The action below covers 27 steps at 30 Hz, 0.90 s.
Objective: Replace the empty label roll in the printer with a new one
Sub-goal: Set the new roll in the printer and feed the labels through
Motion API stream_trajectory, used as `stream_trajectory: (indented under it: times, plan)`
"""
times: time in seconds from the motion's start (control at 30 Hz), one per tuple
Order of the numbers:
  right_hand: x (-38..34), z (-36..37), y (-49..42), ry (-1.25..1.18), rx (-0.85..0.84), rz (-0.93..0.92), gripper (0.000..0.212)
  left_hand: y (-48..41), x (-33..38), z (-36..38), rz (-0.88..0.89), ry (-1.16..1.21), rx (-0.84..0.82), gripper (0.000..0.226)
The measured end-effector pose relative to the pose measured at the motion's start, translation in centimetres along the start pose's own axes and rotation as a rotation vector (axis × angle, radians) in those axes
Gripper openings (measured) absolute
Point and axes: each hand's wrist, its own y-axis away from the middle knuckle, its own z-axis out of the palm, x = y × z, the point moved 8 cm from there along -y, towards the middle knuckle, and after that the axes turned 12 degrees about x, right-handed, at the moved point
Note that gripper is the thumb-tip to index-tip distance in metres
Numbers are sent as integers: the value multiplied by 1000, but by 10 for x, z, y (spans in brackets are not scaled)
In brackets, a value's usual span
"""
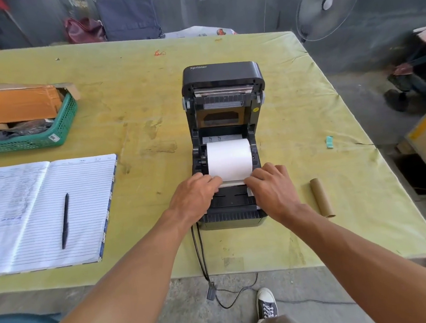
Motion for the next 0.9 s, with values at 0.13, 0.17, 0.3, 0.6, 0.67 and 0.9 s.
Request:
stream_trajectory:
  times: [0.13,0.17,0.3,0.6,0.67,0.9]
  plan:
    - [2,3,-4,6,-43,5,21,1,-6,6,-29,11,-72,27]
    - [1,4,-4,5,-57,-6,22,1,-7,7,-24,18,-74,30]
    - [-2,5,-5,13,-84,-23,22,2,-6,6,31,53,-97,31]
    - [-7,8,-4,-4,-166,-71,25,3,-10,10,58,-14,-175,44]
    - [-8,7,-3,-2,-174,-65,27,3,-10,10,54,-14,-184,41]
    - [-15,9,6,5,-185,-113,29,2,-7,8,40,-9,-213,37]
